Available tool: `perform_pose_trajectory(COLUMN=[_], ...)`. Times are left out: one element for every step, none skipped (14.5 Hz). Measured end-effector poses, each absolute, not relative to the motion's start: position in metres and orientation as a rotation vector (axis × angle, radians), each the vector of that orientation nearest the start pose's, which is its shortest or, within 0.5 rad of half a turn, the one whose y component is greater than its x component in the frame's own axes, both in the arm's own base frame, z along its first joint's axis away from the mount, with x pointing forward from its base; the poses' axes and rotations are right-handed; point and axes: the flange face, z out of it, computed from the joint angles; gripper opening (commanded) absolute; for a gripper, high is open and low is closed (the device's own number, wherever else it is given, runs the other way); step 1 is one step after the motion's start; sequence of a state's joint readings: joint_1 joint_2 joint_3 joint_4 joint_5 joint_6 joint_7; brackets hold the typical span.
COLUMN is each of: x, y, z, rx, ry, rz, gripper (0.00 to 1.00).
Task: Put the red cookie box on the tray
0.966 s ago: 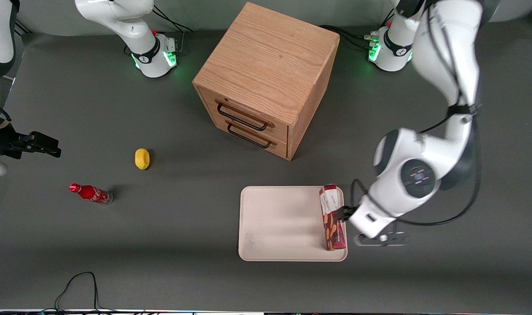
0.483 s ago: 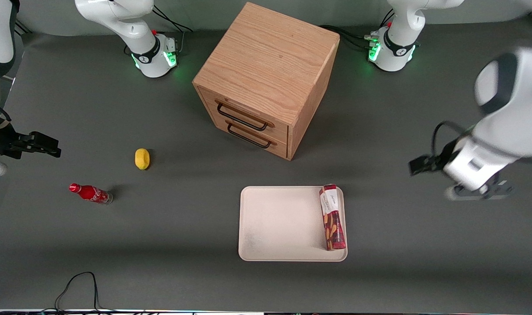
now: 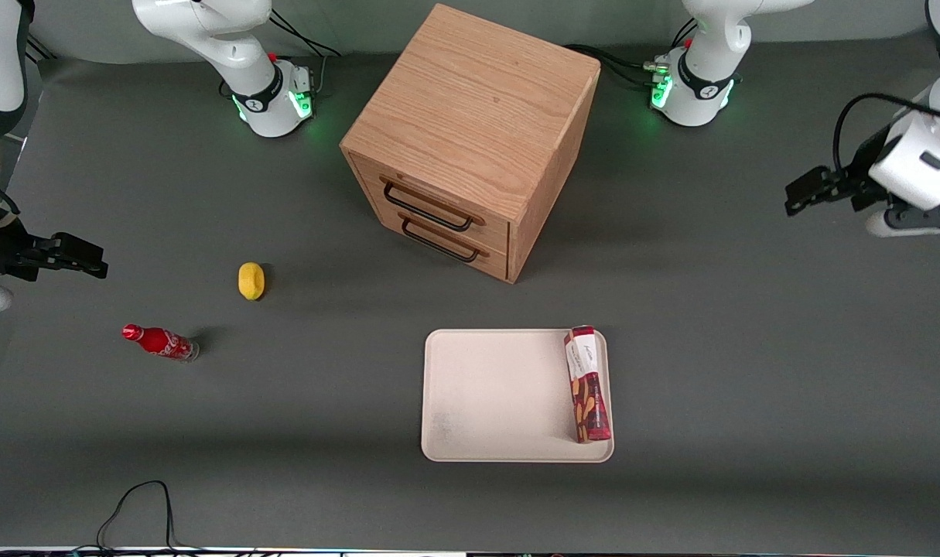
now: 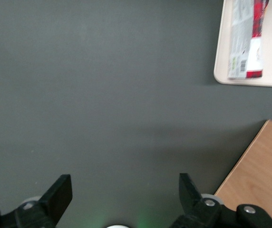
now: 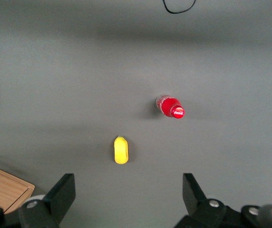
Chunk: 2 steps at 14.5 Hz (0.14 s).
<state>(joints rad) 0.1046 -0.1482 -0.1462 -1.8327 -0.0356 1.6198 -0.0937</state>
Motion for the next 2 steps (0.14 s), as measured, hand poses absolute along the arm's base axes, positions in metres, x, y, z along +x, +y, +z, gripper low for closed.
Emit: perform_pose_trajectory(x=[0.4987, 0.4944], y=[-0.0259, -0.0226], z=[0.5830, 0.5835], rx=[-3.146, -3.139], ry=[-0.072, -0.057], rz=[0.104, 0.099], gripper=[1.00, 1.00])
